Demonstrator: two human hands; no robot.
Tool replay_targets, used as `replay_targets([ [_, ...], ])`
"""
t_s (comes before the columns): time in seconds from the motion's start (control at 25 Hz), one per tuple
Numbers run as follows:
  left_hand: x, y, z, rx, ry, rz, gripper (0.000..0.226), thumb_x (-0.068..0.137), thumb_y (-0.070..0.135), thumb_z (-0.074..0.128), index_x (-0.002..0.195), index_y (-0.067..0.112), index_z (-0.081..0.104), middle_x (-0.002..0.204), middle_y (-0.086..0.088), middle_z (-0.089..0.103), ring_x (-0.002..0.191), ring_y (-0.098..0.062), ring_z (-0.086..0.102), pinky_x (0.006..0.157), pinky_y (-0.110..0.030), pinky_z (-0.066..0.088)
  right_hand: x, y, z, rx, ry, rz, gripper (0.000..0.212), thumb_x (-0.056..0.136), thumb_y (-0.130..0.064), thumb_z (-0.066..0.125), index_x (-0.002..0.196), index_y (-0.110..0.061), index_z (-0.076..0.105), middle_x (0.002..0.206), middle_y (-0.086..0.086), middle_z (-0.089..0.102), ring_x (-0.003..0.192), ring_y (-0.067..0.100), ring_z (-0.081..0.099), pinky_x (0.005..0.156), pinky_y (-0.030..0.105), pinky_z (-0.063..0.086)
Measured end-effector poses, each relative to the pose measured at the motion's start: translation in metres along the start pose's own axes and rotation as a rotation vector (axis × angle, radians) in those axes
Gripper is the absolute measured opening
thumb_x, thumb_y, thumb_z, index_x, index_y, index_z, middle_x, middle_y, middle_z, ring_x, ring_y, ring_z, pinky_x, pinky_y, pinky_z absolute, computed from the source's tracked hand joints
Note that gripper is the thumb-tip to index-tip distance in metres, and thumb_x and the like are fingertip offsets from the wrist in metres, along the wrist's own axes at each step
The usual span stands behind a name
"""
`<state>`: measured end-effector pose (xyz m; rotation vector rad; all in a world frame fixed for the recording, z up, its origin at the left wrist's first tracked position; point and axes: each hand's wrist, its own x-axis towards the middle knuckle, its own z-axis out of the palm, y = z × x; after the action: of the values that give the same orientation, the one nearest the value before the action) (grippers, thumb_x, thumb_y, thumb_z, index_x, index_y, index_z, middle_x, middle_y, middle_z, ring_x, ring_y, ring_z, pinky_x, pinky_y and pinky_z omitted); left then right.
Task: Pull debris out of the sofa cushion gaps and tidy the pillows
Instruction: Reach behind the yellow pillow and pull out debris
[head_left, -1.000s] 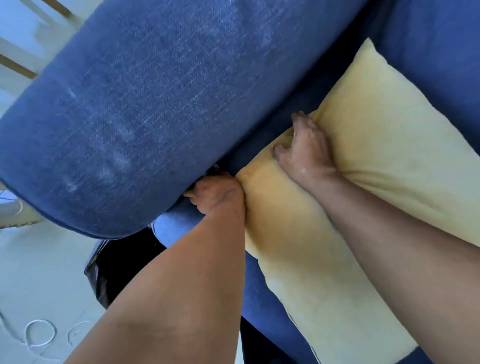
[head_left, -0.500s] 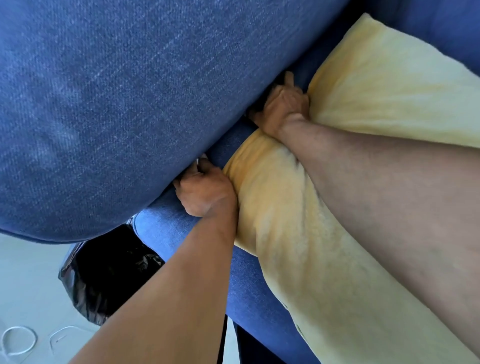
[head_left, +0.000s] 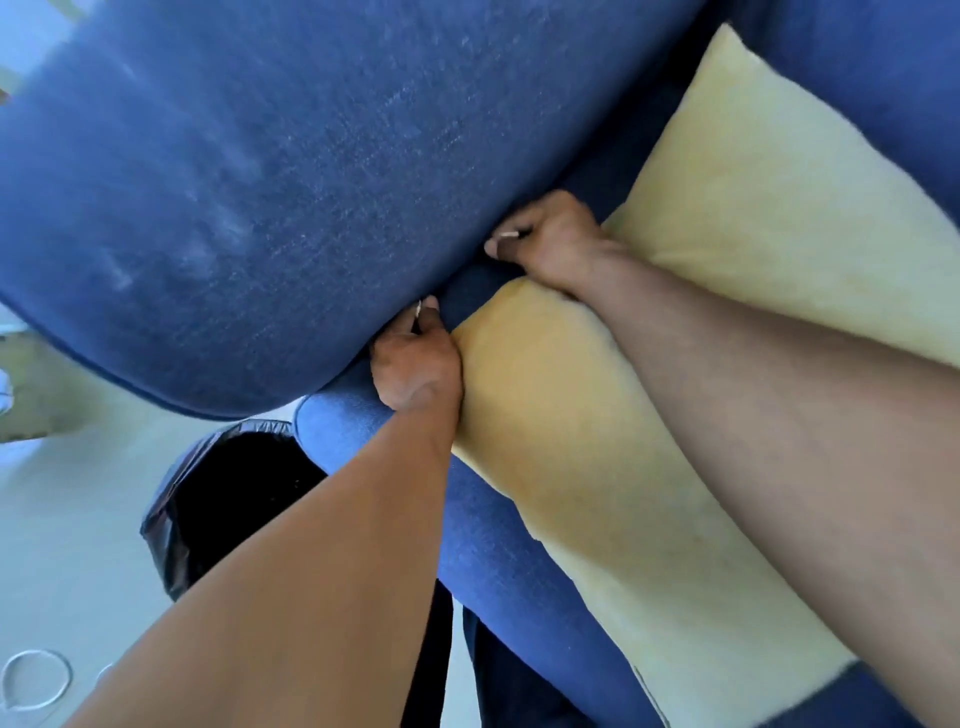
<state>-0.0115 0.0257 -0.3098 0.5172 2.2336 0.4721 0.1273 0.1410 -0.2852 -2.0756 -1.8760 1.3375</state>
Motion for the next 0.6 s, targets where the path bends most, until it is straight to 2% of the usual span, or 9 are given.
replay_targets([
  [0.12, -0.026, 0.006, -0.042, -0.07, -0.101, 0.144, 0.019, 0.096, 0.041, 0.062, 0.096, 0.029, 0.077, 0.091, 0.014, 0.073, 0.095, -0.011, 0.067, 0.087, -0.024, 0.047, -0.055, -0.019, -0.027, 0.181, 0.173, -0.053, 0.009, 0.086, -0.025, 0.074, 0.088, -0.02, 0.081, 0.082, -0.012, 0.075, 0.084, 0.005, 0.067, 0.083, 0.025, 0.053],
  [0.2, -0.055, 0.01, -0.069, -0.034, -0.07, 0.292, 0.019, 0.099, 0.037, 0.057, 0.094, 0.03, 0.074, 0.083, 0.015, 0.069, 0.085, -0.009, 0.063, 0.081, -0.028, 0.048, -0.091, -0.035, -0.049, 0.29, 0.225, -0.069, 0.009, 0.086, -0.019, 0.071, 0.084, -0.017, 0.079, 0.076, -0.008, 0.074, 0.075, 0.008, 0.069, 0.073, 0.026, 0.053],
  [0.32, -0.105, 0.022, -0.104, 0.007, 0.012, 0.48, 0.026, 0.106, 0.04, 0.042, 0.1, 0.031, 0.066, 0.089, 0.019, 0.063, 0.089, -0.011, 0.058, 0.089, -0.037, 0.049, -0.143, -0.061, -0.076, 0.461, 0.249, -0.07, 0.01, 0.087, -0.012, 0.07, 0.092, -0.009, 0.078, 0.085, 0.005, 0.078, 0.073, 0.014, 0.076, 0.078, 0.037, 0.062],
  [0.44, -0.143, 0.035, -0.138, -0.056, 0.052, 0.566, 0.029, 0.107, 0.034, 0.047, 0.121, 0.022, 0.069, 0.101, 0.018, 0.063, 0.099, -0.008, 0.06, 0.093, -0.028, 0.047, -0.188, -0.079, -0.09, 0.512, 0.276, -0.085, 0.011, 0.09, -0.015, 0.067, 0.095, -0.012, 0.076, 0.088, 0.005, 0.078, 0.07, 0.012, 0.075, 0.082, 0.045, 0.061],
  [0.6, -0.176, 0.037, -0.189, -0.149, 0.053, 0.553, 0.023, 0.102, 0.035, 0.057, 0.117, 0.025, 0.071, 0.097, 0.013, 0.072, 0.088, -0.003, 0.065, 0.083, -0.016, 0.049, -0.24, -0.097, -0.096, 0.505, 0.227, -0.112, 0.02, 0.097, -0.025, 0.062, 0.11, -0.019, 0.076, 0.093, -0.001, 0.078, 0.074, 0.013, 0.075, 0.083, 0.047, 0.061],
])
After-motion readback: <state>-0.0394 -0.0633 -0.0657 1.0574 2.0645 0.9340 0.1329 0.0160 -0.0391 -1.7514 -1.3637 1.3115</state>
